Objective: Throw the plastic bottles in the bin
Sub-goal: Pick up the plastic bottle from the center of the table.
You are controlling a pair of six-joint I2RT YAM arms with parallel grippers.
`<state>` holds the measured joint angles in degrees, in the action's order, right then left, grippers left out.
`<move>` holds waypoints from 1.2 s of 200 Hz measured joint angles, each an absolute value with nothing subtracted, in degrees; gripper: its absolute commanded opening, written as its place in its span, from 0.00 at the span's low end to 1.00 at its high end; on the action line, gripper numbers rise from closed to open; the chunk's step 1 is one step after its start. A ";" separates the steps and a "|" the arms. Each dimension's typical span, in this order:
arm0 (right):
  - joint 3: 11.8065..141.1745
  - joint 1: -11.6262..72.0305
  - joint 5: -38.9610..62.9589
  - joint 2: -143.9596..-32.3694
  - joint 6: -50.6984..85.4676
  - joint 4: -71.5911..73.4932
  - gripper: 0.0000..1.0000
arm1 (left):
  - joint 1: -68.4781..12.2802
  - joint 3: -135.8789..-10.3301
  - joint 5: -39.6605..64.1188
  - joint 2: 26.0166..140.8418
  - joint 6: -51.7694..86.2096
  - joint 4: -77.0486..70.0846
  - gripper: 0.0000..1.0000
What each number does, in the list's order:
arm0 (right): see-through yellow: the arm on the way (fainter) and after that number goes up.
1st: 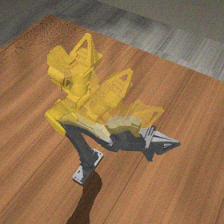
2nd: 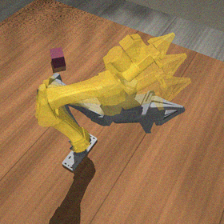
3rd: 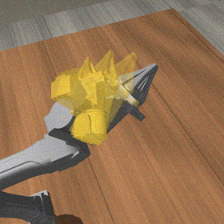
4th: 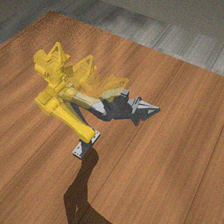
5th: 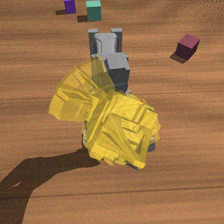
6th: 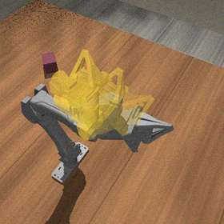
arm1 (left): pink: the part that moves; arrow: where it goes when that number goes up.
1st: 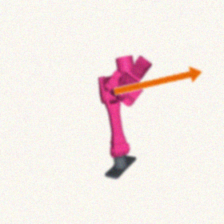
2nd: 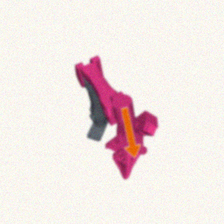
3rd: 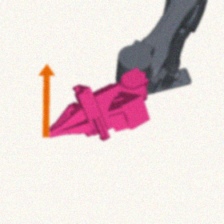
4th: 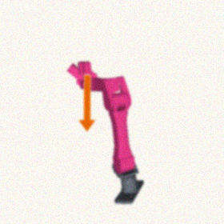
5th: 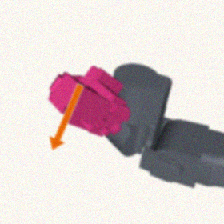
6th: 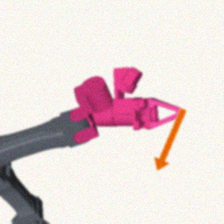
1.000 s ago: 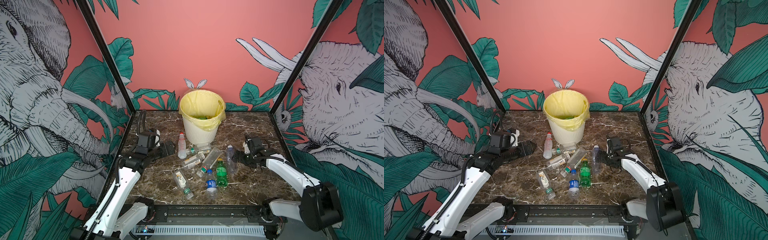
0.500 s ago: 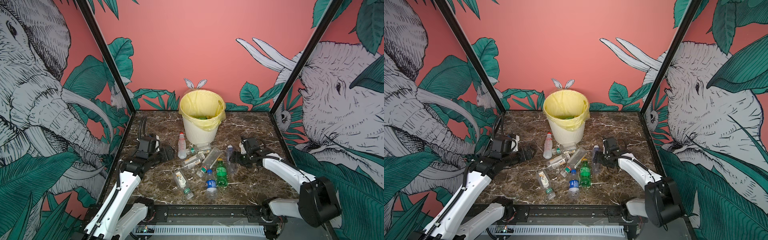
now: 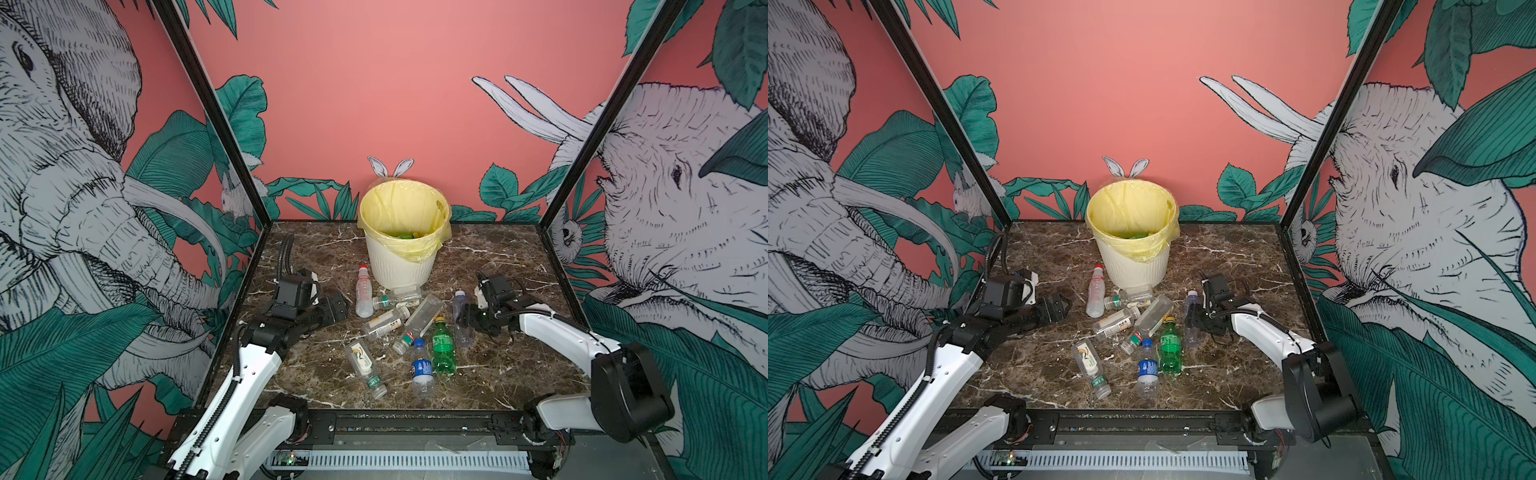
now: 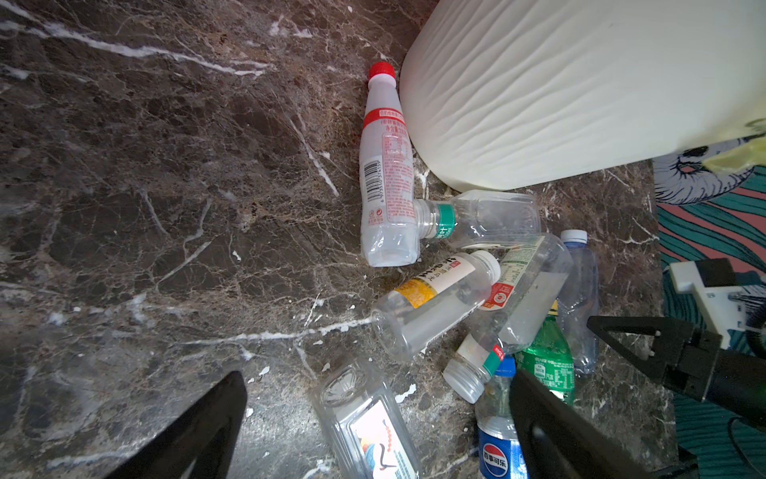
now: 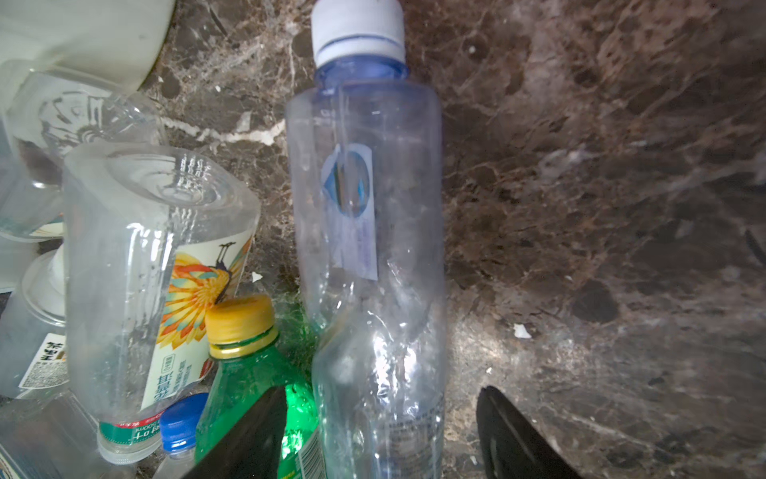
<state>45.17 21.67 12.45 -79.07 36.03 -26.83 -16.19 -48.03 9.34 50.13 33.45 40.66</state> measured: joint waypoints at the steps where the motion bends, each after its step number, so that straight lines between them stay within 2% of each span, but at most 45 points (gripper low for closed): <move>1: 45.17 21.67 12.47 -79.09 36.03 -26.81 0.71 | -16.19 -48.03 9.34 50.13 33.45 40.64 0.99; 62: 45.17 21.78 12.71 -81.58 36.05 -25.06 0.68 | -16.16 -47.51 8.91 50.15 33.47 40.47 0.99; 179: 45.17 22.15 14.09 -84.75 36.42 -22.90 0.53 | -15.97 -46.04 8.36 50.46 34.02 39.75 0.99; 240: 45.17 22.15 14.17 -84.49 36.80 -22.70 0.50 | -15.97 -45.91 8.27 50.78 34.35 39.27 0.99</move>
<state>45.17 22.15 14.17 -84.49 36.80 -22.70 -15.97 -45.91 8.27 50.78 34.35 39.27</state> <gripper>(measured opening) 0.502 0.994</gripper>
